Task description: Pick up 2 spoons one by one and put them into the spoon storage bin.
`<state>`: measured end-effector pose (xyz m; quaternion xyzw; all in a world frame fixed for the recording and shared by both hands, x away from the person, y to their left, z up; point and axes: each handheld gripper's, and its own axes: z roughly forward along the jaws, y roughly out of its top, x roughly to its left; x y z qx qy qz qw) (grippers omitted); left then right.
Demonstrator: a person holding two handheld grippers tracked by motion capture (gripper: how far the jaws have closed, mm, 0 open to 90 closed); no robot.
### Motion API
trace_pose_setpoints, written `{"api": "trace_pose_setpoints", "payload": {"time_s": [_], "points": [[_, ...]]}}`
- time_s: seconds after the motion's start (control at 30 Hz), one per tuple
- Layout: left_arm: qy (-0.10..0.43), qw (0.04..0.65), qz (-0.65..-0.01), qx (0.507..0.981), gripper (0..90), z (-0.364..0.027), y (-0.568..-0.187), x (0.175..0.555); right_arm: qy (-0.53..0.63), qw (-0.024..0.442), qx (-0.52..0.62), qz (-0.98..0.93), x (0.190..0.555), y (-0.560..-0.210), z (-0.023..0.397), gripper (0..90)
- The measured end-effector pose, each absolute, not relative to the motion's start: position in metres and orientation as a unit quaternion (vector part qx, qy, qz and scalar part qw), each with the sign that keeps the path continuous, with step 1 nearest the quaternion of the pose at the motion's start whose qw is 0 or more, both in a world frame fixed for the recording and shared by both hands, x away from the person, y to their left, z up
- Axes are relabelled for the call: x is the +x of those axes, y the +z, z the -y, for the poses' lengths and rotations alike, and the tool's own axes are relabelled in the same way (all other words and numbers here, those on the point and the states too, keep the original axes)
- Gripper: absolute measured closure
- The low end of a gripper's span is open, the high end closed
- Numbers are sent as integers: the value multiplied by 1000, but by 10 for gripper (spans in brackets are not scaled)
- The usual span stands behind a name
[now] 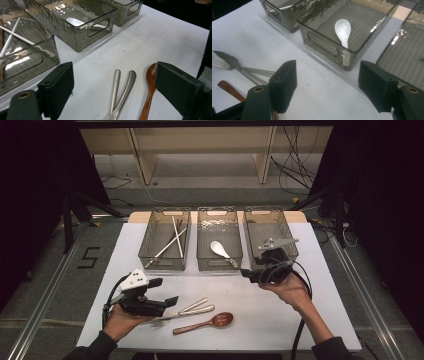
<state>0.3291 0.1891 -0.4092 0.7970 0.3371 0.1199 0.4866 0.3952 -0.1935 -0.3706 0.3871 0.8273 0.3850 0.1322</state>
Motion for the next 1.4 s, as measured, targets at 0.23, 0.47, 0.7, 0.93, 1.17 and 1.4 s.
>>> {"api": "trace_pose_setpoints", "payload": {"time_s": [0.23,0.47,0.7,0.93,1.17,1.4], "points": [[105,469,-322,816,156,-178,-412,328,393,129,399,-819,378,-379,211,318],[88,449,-308,834,156,-166,-415,328,401,128,405,-812,364,-386,220,316],[84,443,-304,839,156,-161,-417,329,411,131,403,-807,350,-391,222,316],[75,430,-295,850,156,-155,-417,330,411,127,400,-809,343,-393,222,315],[59,414,-285,862,156,-143,-419,332,418,123,402,-805,339,-393,224,307],[46,387,-266,882,162,-129,-424,332,426,116,404,-801,335,-394,226,307]]}}
